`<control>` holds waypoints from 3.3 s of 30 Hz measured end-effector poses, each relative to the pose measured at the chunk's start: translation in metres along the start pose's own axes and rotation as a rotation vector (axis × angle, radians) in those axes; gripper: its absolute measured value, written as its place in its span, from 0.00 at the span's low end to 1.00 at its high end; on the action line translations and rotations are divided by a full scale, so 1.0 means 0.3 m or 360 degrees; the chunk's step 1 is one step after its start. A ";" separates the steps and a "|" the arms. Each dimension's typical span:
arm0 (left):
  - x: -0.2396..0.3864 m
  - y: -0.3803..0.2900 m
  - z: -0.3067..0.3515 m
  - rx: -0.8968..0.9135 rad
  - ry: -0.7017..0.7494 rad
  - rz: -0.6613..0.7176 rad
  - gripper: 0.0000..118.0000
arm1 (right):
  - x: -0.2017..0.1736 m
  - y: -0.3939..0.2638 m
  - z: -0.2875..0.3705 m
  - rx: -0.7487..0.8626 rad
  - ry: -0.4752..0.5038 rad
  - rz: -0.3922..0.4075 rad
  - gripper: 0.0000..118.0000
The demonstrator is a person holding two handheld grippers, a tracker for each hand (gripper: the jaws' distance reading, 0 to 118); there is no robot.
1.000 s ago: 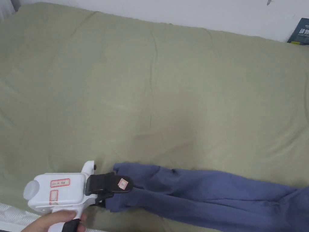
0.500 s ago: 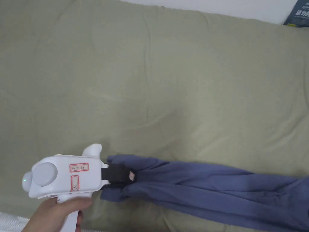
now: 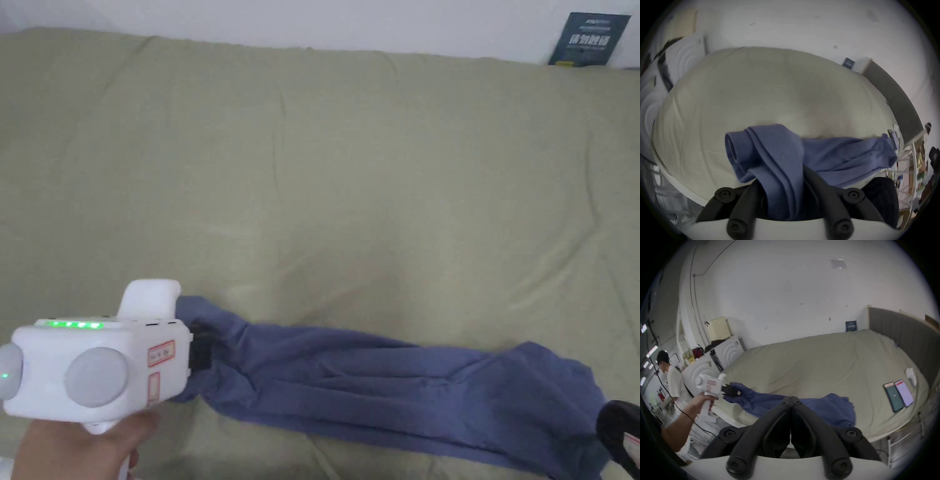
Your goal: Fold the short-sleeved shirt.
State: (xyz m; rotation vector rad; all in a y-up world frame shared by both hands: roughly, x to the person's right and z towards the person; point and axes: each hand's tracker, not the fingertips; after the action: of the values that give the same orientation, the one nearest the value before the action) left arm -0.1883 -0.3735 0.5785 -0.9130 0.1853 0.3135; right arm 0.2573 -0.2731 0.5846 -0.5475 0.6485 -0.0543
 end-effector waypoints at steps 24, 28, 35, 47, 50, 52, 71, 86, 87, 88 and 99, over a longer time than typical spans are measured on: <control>0.092 0.001 0.017 0.0332 -0.0327 0.0403 0.87 | 0.252 -0.152 0.145 0.0090 -0.0031 -0.0066 0.00; 0.222 -0.017 -0.203 0.0124 -0.0430 0.0259 0.12 | 0.247 -0.152 0.133 0.0073 0.0008 -0.0098 0.00; 0.507 -0.132 -0.429 -0.0103 -0.0468 0.0148 0.12 | 0.254 -0.132 0.174 0.0111 -0.0078 -0.0094 0.00; 0.275 -0.060 -0.120 0.0092 -0.0295 0.0046 0.12 | 0.238 -0.148 0.148 0.0091 -0.0001 -0.0108 0.00; 0.199 -0.058 -0.095 0.0082 -0.0443 0.0091 0.14 | 0.212 -0.159 0.121 0.0054 0.0027 -0.0106 0.00; 0.136 -0.043 -0.090 0.0018 -0.0576 0.0202 0.59 | 0.193 -0.158 0.127 0.0056 0.0052 -0.0095 0.00; -0.096 -0.149 -0.562 -0.0471 -0.1429 0.1019 0.11 | 0.143 -0.102 0.035 0.0027 0.0091 -0.0094 0.00; -0.021 -0.023 -0.036 -0.0044 -0.0132 0.0138 0.11 | 0.094 -0.133 0.106 0.0070 0.0153 0.0042 0.00; 0.048 -0.022 -0.023 -0.0005 -0.0130 0.0070 0.11 | 0.096 -0.138 0.111 0.0070 0.0156 0.0039 0.00; 0.111 -0.023 -0.017 0.0017 -0.0148 0.0018 0.11 | 0.097 -0.141 0.117 0.0072 0.0154 0.0034 0.00; 0.737 -0.211 -0.385 -0.0017 -0.0058 -0.0545 0.11 | 0.173 -0.175 0.227 0.0141 0.0065 -0.0093 0.00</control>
State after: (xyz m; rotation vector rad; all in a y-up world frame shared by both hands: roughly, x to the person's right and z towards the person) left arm 0.0382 -0.4606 0.4925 -0.9314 -0.0079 0.0134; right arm 0.3451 -0.2975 0.6271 -0.4810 0.6666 -0.1489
